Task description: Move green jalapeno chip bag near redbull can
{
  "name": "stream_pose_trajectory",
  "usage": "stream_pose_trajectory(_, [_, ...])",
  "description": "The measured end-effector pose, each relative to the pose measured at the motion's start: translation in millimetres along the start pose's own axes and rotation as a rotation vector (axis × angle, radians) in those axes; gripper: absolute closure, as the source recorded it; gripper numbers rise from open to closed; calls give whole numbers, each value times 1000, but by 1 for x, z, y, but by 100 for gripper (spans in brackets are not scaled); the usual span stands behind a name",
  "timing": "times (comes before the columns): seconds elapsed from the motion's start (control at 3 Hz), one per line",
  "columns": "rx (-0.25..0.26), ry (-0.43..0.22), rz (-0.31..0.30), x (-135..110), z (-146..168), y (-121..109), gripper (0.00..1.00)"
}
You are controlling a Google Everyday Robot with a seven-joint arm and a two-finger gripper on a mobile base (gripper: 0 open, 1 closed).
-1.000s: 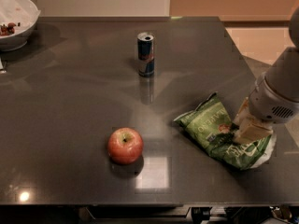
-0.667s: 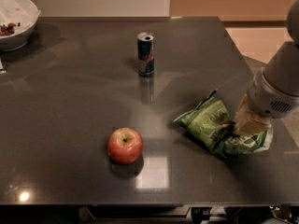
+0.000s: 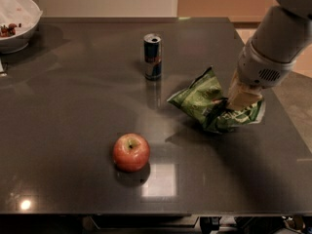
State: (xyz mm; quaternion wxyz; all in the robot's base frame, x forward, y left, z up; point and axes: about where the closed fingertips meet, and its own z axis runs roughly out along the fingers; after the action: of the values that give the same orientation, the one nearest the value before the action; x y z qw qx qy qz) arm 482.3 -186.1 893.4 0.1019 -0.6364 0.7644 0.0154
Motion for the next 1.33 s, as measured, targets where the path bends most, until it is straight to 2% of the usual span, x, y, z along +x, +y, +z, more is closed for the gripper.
stream_pose_trajectory(0.33, [10,-6,-6,-15,1,-30,100])
stream_pose_trajectory(0.67, [15,-9,-8,-24,3,-46,100])
stream_pose_trajectory(1.0, [15,-26,-5,-37,17,-74,100])
stream_pose_trajectory(1.33, [15,-34,-12,-51,31,-95,83])
